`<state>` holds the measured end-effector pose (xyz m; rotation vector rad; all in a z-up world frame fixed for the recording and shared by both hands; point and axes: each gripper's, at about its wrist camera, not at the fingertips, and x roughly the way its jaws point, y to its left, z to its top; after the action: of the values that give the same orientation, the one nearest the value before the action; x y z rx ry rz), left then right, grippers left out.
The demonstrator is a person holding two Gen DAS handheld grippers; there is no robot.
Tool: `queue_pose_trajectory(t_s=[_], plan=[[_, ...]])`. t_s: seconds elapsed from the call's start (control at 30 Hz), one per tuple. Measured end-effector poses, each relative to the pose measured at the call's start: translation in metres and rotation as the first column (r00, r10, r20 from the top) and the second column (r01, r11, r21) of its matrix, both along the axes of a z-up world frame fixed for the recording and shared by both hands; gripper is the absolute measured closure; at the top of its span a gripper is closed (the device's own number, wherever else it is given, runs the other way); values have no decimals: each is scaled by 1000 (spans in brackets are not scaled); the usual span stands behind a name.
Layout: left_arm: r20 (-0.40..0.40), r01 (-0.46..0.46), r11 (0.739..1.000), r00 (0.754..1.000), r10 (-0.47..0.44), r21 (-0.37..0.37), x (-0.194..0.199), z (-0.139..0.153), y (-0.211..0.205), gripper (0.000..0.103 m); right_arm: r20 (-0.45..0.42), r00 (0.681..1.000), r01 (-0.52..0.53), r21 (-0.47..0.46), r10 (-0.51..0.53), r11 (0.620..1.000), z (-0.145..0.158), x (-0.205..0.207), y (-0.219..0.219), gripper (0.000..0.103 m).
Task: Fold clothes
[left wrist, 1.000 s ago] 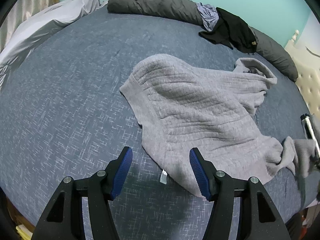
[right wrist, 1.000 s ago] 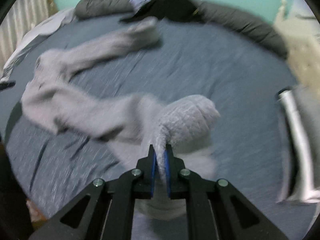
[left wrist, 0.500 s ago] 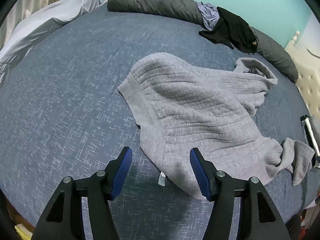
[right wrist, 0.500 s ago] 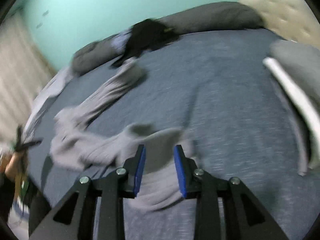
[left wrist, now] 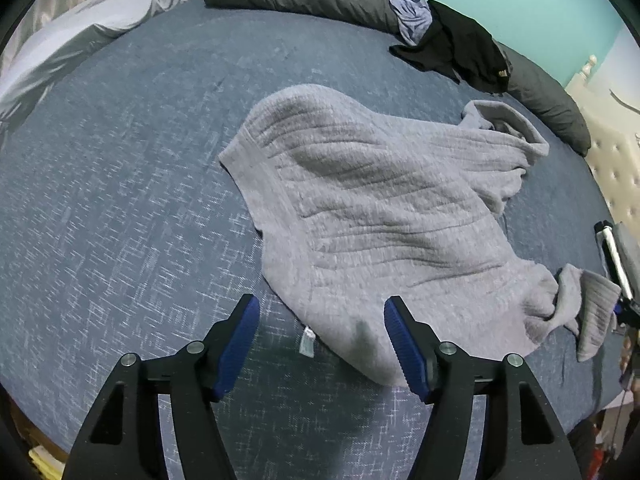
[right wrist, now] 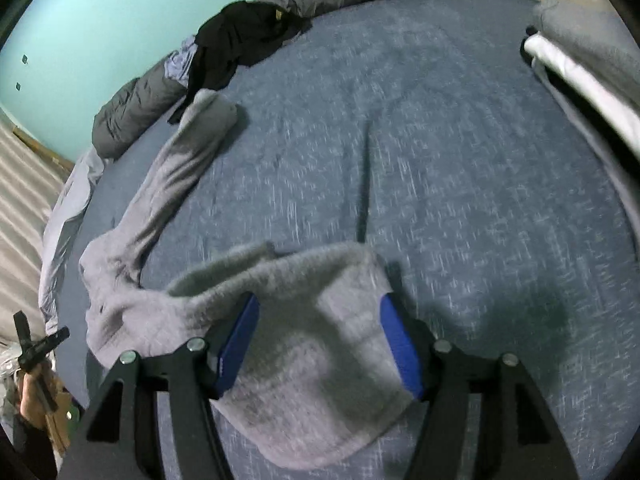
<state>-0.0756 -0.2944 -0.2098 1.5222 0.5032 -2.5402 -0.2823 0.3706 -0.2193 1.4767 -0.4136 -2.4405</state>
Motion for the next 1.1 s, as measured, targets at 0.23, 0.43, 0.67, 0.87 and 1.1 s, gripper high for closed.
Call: queue_pose_trajectory(t_s=[0.23,0.43,0.67,0.87,1.1], plan=[[31,1,999,1000,-2,32,2,-8,-3,32,-100,989,-105,3,105,994,36,2,-36,39],[92,12,994,996,-22,109,8,-29,8,29,-77,963,-251,89,258,964,34,0,-82,35],[137,7,986,990,-30,165,12,-59,22,28,-12,940,-327,257,342,909,5,6,-109,35],[102,26,973,994,-50,228,7,-72,34,67,5,923,-370,288,385,883,-4,17,-106,83],[33,40,978,998,-48,204,9,-53,45,99,-53,930,-333,301,364,894,18,37,-66,93]])
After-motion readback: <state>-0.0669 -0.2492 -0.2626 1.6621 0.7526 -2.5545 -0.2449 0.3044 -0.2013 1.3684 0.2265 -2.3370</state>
